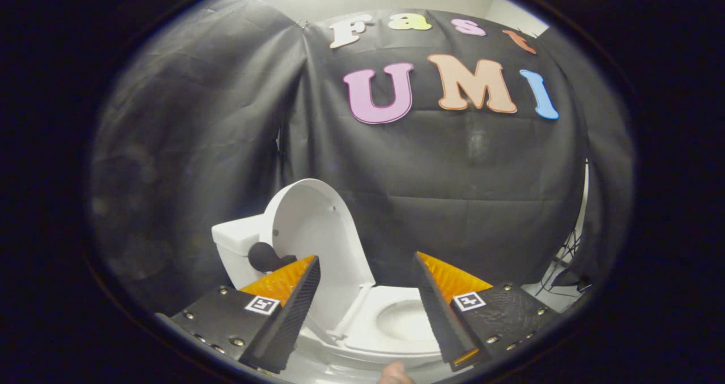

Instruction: Open the toilet lid.

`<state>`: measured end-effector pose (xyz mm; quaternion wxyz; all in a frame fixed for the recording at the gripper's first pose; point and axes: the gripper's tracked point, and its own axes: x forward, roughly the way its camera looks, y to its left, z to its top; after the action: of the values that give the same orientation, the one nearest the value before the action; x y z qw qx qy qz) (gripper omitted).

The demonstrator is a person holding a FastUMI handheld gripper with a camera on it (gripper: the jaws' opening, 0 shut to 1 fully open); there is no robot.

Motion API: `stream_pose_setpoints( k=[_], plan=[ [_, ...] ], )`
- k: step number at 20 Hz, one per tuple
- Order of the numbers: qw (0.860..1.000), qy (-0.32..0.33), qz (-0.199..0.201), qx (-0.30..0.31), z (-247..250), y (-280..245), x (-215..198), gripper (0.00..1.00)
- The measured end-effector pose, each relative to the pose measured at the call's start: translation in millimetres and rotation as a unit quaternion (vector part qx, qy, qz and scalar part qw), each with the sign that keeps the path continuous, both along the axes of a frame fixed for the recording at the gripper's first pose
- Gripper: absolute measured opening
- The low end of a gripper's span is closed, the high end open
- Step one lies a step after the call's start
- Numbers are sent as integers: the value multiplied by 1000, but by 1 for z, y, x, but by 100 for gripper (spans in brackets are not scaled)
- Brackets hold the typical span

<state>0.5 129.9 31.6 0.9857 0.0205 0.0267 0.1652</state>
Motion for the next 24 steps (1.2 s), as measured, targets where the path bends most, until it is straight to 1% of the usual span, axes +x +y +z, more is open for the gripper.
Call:
stream_pose_setpoints(
  k=[4, 8, 15, 21, 24],
  plan=[
    [1000, -6, -15, -8, 6, -32, -1, 96],
    [999, -2, -36, -8, 2, -66, -2, 96],
    [998, -3, -65, -23, -4, -110, -3, 96],
    [997, 10, -76, -11, -15, -132, -4, 96],
    [997, 9, -79, -16, -16, -137, -3, 96]
  ],
)
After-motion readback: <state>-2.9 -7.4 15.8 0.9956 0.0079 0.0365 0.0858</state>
